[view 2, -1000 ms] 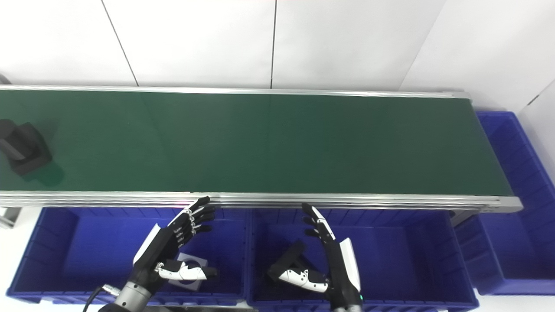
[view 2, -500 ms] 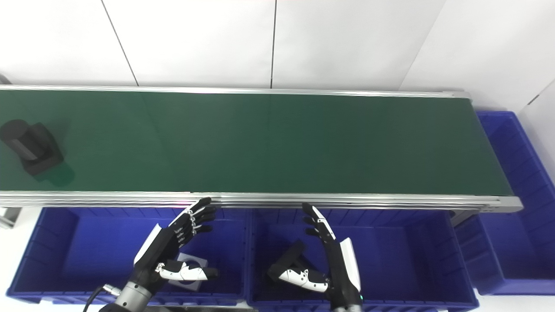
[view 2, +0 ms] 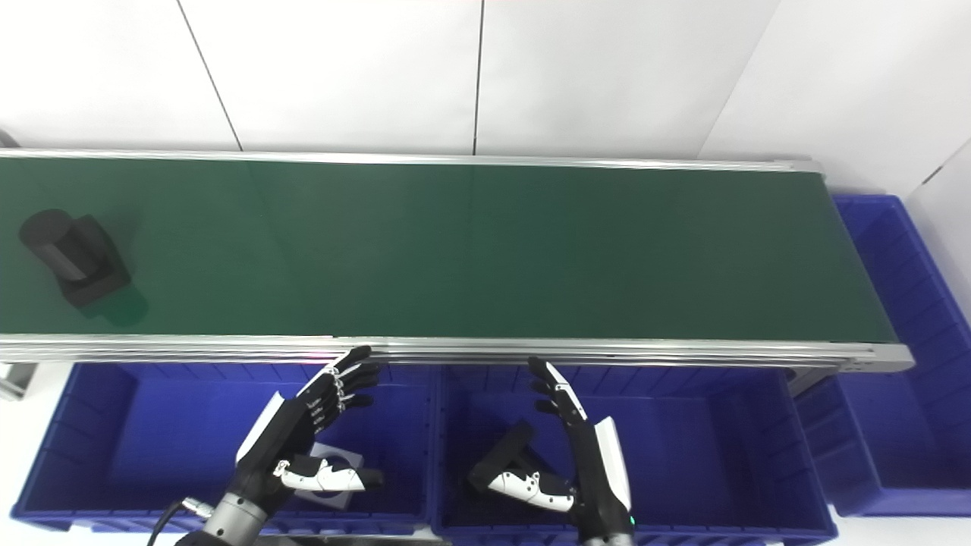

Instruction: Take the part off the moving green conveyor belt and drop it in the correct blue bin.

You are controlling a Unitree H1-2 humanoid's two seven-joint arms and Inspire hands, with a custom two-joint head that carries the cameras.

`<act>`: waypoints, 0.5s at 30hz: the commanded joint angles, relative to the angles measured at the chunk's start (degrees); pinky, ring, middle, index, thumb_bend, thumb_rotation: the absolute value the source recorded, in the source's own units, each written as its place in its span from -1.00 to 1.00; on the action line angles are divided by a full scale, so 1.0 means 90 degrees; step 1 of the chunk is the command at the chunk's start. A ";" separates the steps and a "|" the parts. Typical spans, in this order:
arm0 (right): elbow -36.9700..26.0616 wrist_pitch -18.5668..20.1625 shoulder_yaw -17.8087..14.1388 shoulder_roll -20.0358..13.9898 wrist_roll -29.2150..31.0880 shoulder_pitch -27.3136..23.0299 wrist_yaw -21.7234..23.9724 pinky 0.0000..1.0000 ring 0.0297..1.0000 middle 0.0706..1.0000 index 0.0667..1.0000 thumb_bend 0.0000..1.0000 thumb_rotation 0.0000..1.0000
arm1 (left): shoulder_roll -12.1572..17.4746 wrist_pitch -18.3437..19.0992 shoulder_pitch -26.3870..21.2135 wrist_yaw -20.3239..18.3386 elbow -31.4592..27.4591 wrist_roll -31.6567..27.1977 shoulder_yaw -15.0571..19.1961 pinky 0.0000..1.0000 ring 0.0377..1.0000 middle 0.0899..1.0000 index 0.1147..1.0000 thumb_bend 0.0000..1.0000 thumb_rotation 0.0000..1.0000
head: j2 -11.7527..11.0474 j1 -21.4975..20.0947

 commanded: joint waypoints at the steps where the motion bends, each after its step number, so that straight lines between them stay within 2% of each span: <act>1: -0.0123 -0.0207 -0.0016 0.0014 0.0057 -0.0004 -0.0002 0.49 0.68 0.76 0.76 0.76 -0.25 | -0.0014 -0.0181 -0.0016 0.0047 -0.0164 -0.0009 -0.0005 0.58 0.70 0.72 0.79 0.80 -0.74 | 0.0007 0.0005; 15: -0.0194 -0.0143 -0.0008 0.0003 0.0094 0.0019 0.0043 0.49 0.67 0.77 0.76 0.75 -0.24 | -0.0003 -0.0152 0.0014 0.0065 -0.0238 0.0036 -0.0005 0.57 0.69 0.71 0.79 0.79 -0.74 | 0.0008 0.0024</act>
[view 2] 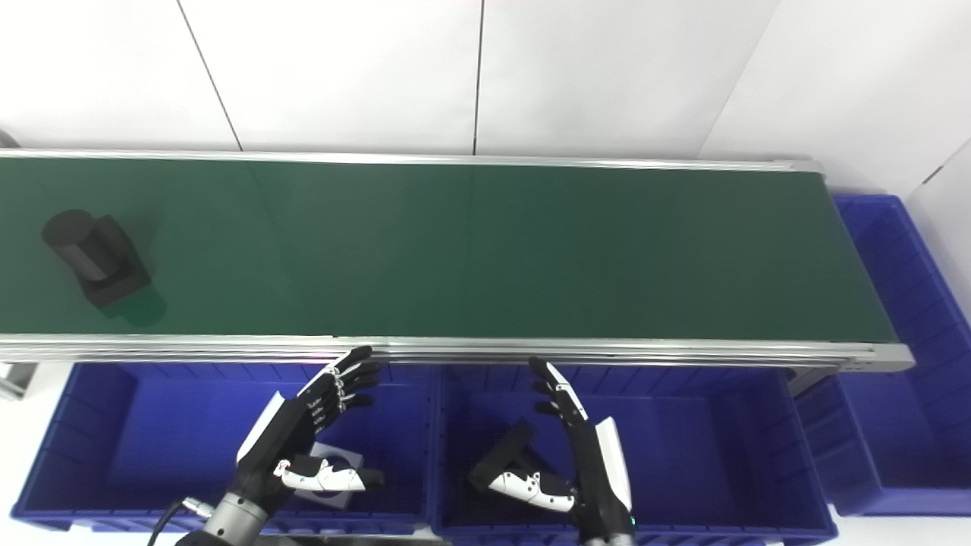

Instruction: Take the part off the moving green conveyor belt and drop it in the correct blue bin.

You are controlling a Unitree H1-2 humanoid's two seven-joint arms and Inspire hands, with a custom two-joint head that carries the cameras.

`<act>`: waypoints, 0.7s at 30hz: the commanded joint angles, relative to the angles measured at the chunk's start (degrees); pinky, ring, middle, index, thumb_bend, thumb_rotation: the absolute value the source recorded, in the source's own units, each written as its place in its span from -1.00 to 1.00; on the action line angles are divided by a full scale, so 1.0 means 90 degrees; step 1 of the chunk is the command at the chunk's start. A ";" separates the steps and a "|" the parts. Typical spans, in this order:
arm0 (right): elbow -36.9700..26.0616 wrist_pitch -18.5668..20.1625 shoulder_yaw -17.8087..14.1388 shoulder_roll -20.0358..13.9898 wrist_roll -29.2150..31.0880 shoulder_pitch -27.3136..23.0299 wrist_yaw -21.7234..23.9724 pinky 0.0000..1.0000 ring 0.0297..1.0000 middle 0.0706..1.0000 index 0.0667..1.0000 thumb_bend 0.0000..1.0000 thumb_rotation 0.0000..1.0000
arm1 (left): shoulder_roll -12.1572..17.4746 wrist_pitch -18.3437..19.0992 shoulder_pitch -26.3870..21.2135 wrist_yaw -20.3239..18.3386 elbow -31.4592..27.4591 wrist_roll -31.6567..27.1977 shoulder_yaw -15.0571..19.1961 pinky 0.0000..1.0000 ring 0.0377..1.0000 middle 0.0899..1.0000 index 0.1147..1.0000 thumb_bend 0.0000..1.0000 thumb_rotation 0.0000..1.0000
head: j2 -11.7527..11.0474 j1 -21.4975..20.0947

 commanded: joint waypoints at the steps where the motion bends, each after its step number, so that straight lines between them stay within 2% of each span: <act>1: -0.0169 -0.0143 -0.0007 0.0005 0.0055 0.0005 0.0040 0.49 0.67 0.77 0.77 0.75 -0.25 | -0.0005 -0.0142 0.0015 0.0066 -0.0238 0.0026 -0.0002 0.57 0.69 0.71 0.79 0.78 -0.75 | 0.0008 0.0005; 10: -0.0122 -0.0224 -0.0006 0.0024 -0.0009 -0.0007 -0.0026 0.45 0.65 0.76 0.76 0.74 -0.27 | 0.0011 -0.0151 0.0015 0.0060 -0.0235 0.0025 0.0007 0.58 0.70 0.72 0.80 0.78 -0.74 | 0.0004 0.0000; 15: -0.0128 -0.0154 -0.0013 0.0038 -0.0042 0.0003 -0.0024 0.47 0.67 0.76 0.76 0.76 -0.22 | 0.0010 -0.0153 0.0018 0.0067 -0.0202 0.0022 0.0017 0.58 0.70 0.72 0.80 0.78 -0.75 | -0.0066 0.0017; 16: -0.0091 -0.0186 -0.0014 0.0036 -0.0043 -0.0002 -0.0035 0.47 0.66 0.76 0.76 0.76 -0.22 | 0.0009 -0.0192 0.0014 0.0083 -0.0173 0.0064 0.0013 0.58 0.70 0.72 0.80 0.78 -0.74 | -0.0195 0.0071; 17: -0.0076 -0.0206 -0.0012 0.0036 -0.0037 0.0001 -0.0038 0.47 0.66 0.76 0.76 0.76 -0.22 | 0.0005 -0.0231 0.0012 0.0099 -0.0152 0.0097 0.0011 0.57 0.70 0.72 0.80 0.78 -0.74 | -0.0195 0.0071; 18: -0.0057 -0.0225 -0.0010 0.0036 -0.0019 0.0010 -0.0035 0.45 0.66 0.77 0.76 0.75 -0.24 | 0.0001 -0.0282 0.0013 0.0106 -0.0112 0.0111 0.0007 0.57 0.69 0.72 0.80 0.78 -0.75 | -0.0341 0.0137; 19: -0.0048 -0.0233 -0.0008 0.0035 -0.0007 0.0017 -0.0032 0.45 0.66 0.77 0.76 0.74 -0.25 | -0.0001 -0.0318 0.0014 0.0108 -0.0084 0.0114 0.0004 0.58 0.69 0.72 0.80 0.78 -0.75 | -0.0341 0.0137; 20: 0.0023 -0.0322 -0.0001 0.0011 0.0015 0.0021 -0.0041 0.46 0.66 0.77 0.77 0.74 -0.26 | -0.0015 -0.0373 0.0026 0.0129 -0.0027 0.0145 -0.0005 0.58 0.69 0.72 0.79 0.78 -0.75 | -0.0618 0.0364; 21: 0.0078 -0.0390 0.0004 -0.0008 0.0029 0.0022 -0.0048 0.47 0.66 0.76 0.77 0.73 -0.26 | -0.0025 -0.0411 0.0035 0.0146 0.0013 0.0170 -0.0013 0.58 0.69 0.72 0.79 0.78 -0.75 | -0.0618 0.0364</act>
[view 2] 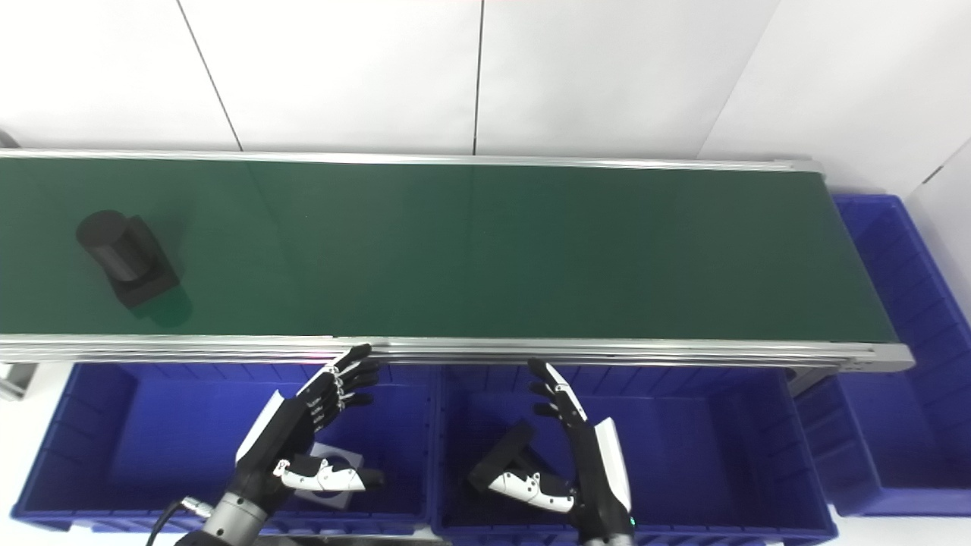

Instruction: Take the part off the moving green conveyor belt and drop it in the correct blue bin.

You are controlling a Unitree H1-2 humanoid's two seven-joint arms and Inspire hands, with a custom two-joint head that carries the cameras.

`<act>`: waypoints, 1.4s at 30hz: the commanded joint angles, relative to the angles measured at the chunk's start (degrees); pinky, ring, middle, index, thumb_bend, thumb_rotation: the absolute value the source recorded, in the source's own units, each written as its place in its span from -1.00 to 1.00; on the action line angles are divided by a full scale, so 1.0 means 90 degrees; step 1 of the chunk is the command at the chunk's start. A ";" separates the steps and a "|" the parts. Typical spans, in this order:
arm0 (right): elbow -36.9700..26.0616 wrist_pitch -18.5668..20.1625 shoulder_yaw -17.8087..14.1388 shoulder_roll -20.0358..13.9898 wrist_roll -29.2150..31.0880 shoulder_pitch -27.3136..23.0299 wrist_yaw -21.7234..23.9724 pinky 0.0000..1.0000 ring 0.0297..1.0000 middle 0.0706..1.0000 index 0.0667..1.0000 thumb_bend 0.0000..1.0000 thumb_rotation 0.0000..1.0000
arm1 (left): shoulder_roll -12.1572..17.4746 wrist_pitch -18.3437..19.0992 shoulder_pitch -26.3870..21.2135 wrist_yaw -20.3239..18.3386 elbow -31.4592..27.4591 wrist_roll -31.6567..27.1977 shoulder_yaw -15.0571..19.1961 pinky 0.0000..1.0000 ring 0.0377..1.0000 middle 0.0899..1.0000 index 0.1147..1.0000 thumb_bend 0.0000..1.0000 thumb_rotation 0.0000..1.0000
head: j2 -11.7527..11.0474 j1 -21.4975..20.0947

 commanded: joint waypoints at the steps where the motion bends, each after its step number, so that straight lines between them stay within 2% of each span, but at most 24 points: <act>1: 0.0025 -0.0412 0.0027 -0.0055 0.0090 0.0026 -0.0066 0.48 0.66 0.76 0.77 0.72 -0.27 | -0.0032 -0.0415 0.0010 0.0098 0.0025 0.0083 -0.0032 0.58 0.69 0.72 0.79 0.79 -0.75 | -0.0198 0.0239; 3: 0.0100 -0.0462 0.0096 -0.0154 0.0146 0.0021 -0.0157 0.49 0.66 0.74 0.77 0.72 -0.29 | -0.0043 -0.0557 -0.0012 0.0139 0.0167 0.0165 -0.0070 0.54 0.68 0.72 0.77 0.78 -0.78 | -0.0321 0.0436; 8: 0.0217 -0.0471 0.0251 -0.0379 0.0248 -0.0012 -0.0347 0.55 0.68 0.74 0.78 0.70 -0.32 | -0.0118 -0.0504 -0.0006 0.0242 0.0248 0.0326 -0.0120 0.45 0.62 0.70 0.73 0.85 -0.76 | -0.0660 0.0946; 14: 0.0342 -0.0472 0.0437 -0.0594 0.0386 -0.0062 -0.0545 0.66 0.72 0.76 0.79 0.68 -0.37 | -0.0173 -0.0532 -0.0009 0.0296 0.0268 0.0383 -0.0156 0.41 0.57 0.66 0.71 0.91 -0.77 | -0.0766 0.1164; 19: 0.0398 -0.0472 0.0557 -0.0681 0.0473 -0.0086 -0.0732 0.61 0.70 0.74 0.78 0.68 -0.40 | -0.0208 -0.0604 -0.0023 0.0310 0.0316 0.0418 -0.0161 0.41 0.56 0.64 0.69 0.93 -0.78 | -0.0856 0.1382; 24: 0.0396 -0.0473 0.0522 -0.0750 0.0414 -0.0080 -0.0734 0.70 0.70 0.75 0.80 0.66 -0.32 | -0.0258 -0.0683 -0.0060 0.0315 0.0429 0.0429 -0.0178 0.39 0.56 0.63 0.67 0.94 -0.79 | -0.0955 0.1721; 27: 0.0417 -0.0473 0.0543 -0.0783 0.0500 -0.0084 -0.0761 0.74 0.72 0.75 0.80 0.63 -0.43 | -0.0290 -0.0732 -0.0075 0.0356 0.0496 0.0458 -0.0191 0.37 0.55 0.62 0.65 0.95 -0.79 | -0.1000 0.1839; 32: 0.0427 -0.0473 0.0512 -0.0838 0.0582 -0.0083 -0.0730 0.76 0.75 0.76 0.82 0.58 -0.49 | -0.0337 -0.0730 -0.0096 0.0460 0.0551 0.0563 -0.0257 0.36 0.54 0.61 0.64 0.96 -0.77 | -0.1152 0.2221; 35: 0.0441 -0.0473 0.0487 -0.0890 0.0670 -0.0077 -0.0657 0.87 0.80 0.81 0.86 0.51 -0.55 | -0.0366 -0.0672 -0.0107 0.0471 0.0561 0.0591 -0.0297 0.37 0.54 0.61 0.64 0.97 -0.80 | -0.1228 0.2367; 42: 0.0474 -0.0473 0.0473 -0.0938 0.0693 -0.0096 -0.0704 0.90 0.83 0.84 0.90 0.43 -0.61 | -0.0412 -0.0748 -0.0143 0.0575 0.0667 0.0659 -0.0330 0.38 0.54 0.61 0.63 1.00 -0.79 | -0.1215 0.2324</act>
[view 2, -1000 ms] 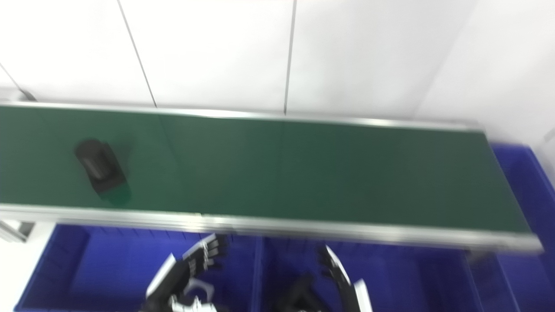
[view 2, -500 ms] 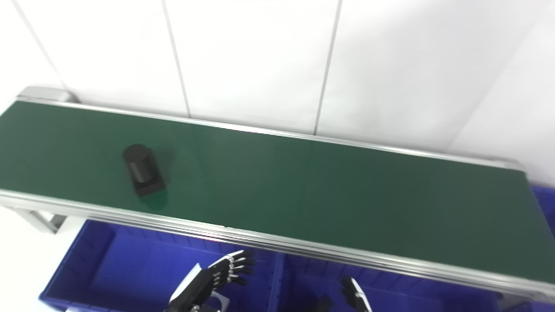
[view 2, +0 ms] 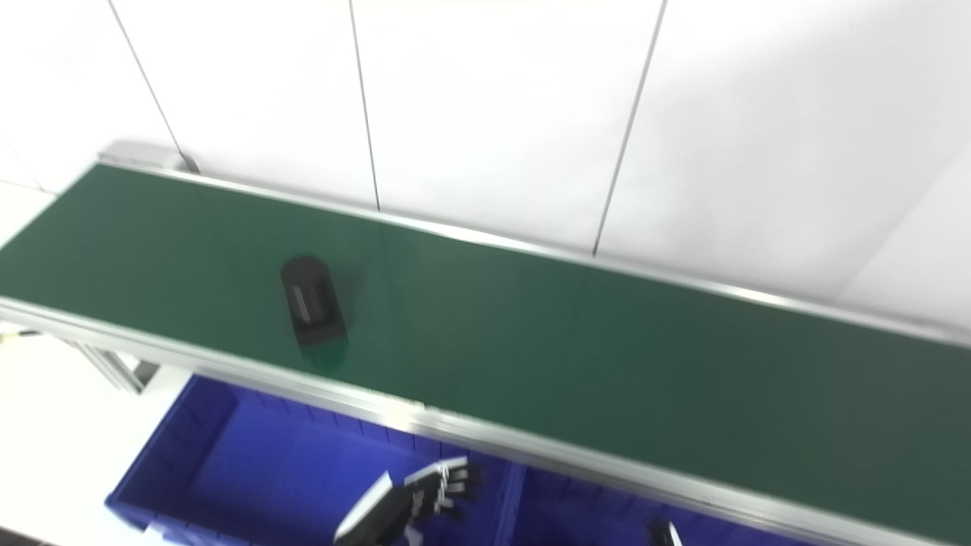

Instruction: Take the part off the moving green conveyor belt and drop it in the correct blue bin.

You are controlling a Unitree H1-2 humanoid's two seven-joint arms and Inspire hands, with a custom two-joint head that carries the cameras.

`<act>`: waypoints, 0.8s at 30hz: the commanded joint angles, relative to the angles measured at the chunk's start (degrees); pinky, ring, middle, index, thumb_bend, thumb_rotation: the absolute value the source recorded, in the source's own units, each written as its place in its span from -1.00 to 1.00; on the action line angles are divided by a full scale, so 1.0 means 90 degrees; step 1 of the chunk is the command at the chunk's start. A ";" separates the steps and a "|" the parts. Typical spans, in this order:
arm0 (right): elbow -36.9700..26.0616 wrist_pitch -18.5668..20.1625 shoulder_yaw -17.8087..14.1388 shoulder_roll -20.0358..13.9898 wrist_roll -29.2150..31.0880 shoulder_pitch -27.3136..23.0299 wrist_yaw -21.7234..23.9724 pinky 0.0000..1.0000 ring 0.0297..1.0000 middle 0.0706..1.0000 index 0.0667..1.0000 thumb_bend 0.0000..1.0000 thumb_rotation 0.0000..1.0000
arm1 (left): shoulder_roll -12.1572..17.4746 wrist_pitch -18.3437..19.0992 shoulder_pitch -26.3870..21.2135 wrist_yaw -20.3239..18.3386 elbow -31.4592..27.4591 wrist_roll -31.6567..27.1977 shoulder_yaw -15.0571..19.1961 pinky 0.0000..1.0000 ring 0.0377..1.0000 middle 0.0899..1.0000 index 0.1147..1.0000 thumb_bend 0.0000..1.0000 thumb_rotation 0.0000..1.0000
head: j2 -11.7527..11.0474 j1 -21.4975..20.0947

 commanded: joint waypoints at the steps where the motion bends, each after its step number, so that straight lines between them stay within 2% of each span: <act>1: -0.0106 -0.0370 -0.0011 -0.0050 0.0060 -0.0029 -0.0049 0.90 0.83 0.84 0.90 0.43 -0.61 | -0.0020 -0.0294 -0.0066 0.0121 -0.0078 0.0068 -0.0024 0.38 0.54 0.61 0.63 1.00 -0.79 | 0.0041 -0.0054; 5: -0.0141 -0.0370 0.0006 -0.0063 0.0072 -0.0026 -0.0156 0.88 0.81 0.82 0.89 0.43 -0.61 | -0.0026 -0.0311 -0.0072 0.0162 -0.0069 0.0077 -0.0039 0.37 0.52 0.60 0.63 1.00 -0.80 | 0.0088 -0.0130; 10: -0.0227 -0.0371 0.0041 -0.0046 -0.0145 -0.0027 -0.0562 0.78 0.74 0.79 0.87 0.45 -0.50 | 0.0001 -0.0299 -0.0067 0.0166 -0.0086 0.0035 -0.0035 0.39 0.54 0.62 0.64 0.99 -0.80 | 0.0135 -0.0264; 15: -0.0487 -0.0371 0.0274 -0.0136 -0.0067 -0.0054 -0.1016 0.78 0.71 0.75 0.84 0.47 -0.61 | 0.0035 -0.0304 -0.0073 0.0193 -0.0114 0.0041 -0.0020 0.38 0.53 0.60 0.64 0.99 -0.78 | 0.0185 -0.0334; 20: -0.1077 -0.0371 0.0421 -0.0204 0.0064 0.0050 -0.1303 0.84 0.76 0.74 0.84 0.52 -0.41 | 0.0034 -0.0318 -0.0090 0.0224 -0.0114 -0.0013 -0.0004 0.40 0.54 0.60 0.64 0.99 -0.78 | 0.0205 -0.0399; 24: -0.1379 -0.0371 0.0544 -0.0310 0.0034 -0.0086 -0.1682 0.72 0.68 0.68 0.77 0.61 -0.35 | 0.0046 -0.0330 -0.0146 0.0307 -0.0063 0.0045 -0.0017 0.40 0.55 0.61 0.64 0.99 -0.74 | 0.0209 -0.0430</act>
